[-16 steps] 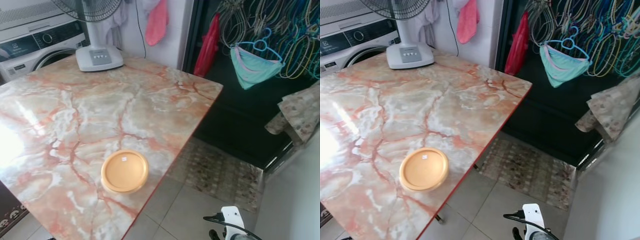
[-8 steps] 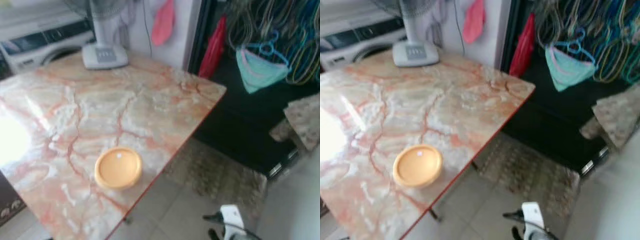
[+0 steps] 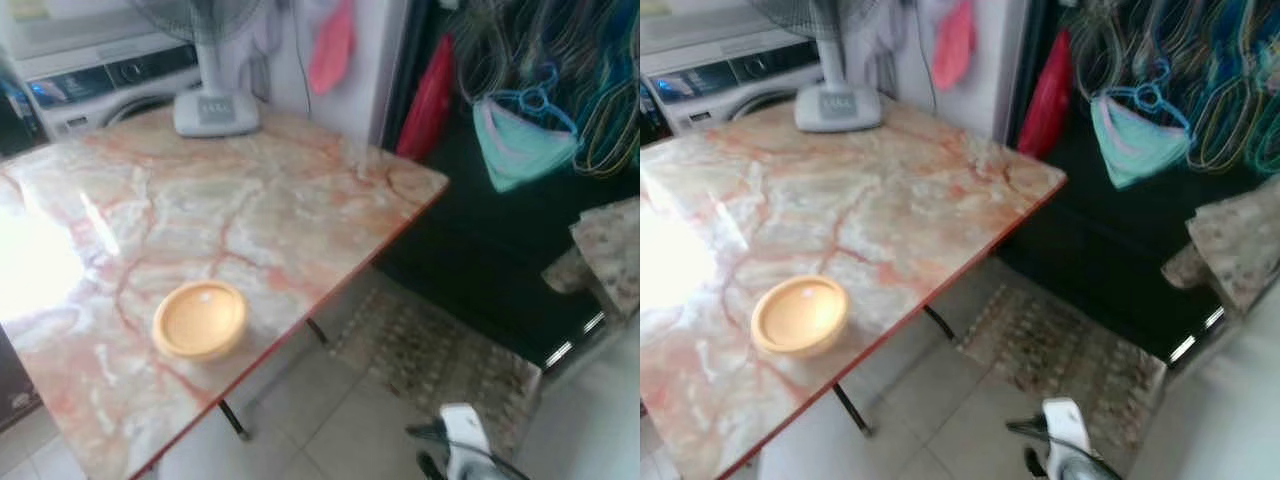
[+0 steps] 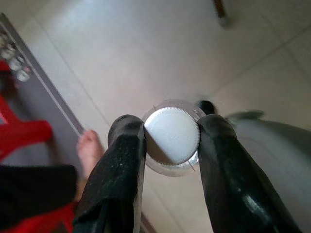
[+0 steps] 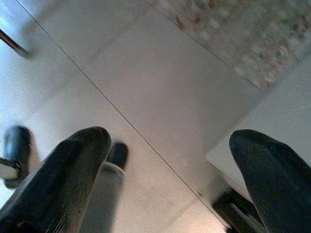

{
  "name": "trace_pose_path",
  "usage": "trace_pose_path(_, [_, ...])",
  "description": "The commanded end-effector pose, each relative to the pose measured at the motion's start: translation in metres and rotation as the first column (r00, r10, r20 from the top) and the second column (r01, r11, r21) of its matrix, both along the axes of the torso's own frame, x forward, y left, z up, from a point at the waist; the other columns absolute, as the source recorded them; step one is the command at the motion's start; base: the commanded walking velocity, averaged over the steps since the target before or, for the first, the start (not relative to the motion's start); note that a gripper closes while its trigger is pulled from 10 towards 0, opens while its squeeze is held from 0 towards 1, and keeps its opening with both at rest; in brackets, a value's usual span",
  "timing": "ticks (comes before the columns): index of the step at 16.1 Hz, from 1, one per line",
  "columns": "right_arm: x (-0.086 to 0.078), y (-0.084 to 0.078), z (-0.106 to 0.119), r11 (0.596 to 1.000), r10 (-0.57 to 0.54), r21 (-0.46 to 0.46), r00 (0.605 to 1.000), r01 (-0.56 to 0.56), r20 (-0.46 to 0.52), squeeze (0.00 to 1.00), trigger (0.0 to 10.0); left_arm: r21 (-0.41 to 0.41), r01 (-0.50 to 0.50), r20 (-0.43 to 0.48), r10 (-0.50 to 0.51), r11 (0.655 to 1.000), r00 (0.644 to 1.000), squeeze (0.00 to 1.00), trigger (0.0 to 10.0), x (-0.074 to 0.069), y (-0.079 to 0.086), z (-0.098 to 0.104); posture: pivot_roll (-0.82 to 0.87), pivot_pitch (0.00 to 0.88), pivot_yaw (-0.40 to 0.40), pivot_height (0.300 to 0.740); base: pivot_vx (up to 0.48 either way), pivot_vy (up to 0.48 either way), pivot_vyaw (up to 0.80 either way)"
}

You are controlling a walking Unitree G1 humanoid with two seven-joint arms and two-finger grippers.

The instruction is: Restocking fridge

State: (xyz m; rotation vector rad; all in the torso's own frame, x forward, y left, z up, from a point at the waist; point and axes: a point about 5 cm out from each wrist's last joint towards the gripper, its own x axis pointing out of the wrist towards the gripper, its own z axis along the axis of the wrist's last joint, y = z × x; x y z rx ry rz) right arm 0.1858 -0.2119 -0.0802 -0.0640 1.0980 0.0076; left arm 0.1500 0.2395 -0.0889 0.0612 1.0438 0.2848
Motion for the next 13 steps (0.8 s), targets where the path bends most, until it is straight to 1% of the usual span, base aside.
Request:
trace_pose_path(1, [0.0017,0.0030,0.0003,1.000,-0.007,0.011,1.000,0.007,0.006,0.00,10.0,0.008,-0.012,-0.005,0.012,1.000,1.000,0.00,10.0,-0.0004,0.0048,0.0010,0.12,0.000,-0.054,0.740,0.000,0.000,0.00])
trace_pose_path(7, [0.0018,0.0029,0.0003,1.000,-0.008,0.013,1.000,0.008,0.007,0.00,10.0,-0.004,-0.026,-0.010,0.026,1.000,1.000,0.00,10.0,-0.0010,0.0042,0.0005,0.12,0.000,-0.053,0.740,0.000,0.000,0.00])
trace_pose_path(10, [0.0019,0.0027,0.0004,1.000,-0.010,0.012,1.000,0.010,0.008,0.00,10.0,-0.020,-0.049,-0.008,0.048,0.999,0.999,0.00,10.0,-0.0016,0.0033,-0.0001,0.12,0.000,-0.055,0.740,0.000,0.000,0.00])
trace_pose_path(13, [0.0021,0.0028,0.0005,1.000,-0.013,0.013,1.000,0.013,0.009,0.00,10.0,-0.018,-0.048,-0.008,0.048,0.999,0.999,0.00,10.0,-0.0013,0.0035,0.0001,0.12,0.000,-0.054,0.740,0.000,0.000,0.00])
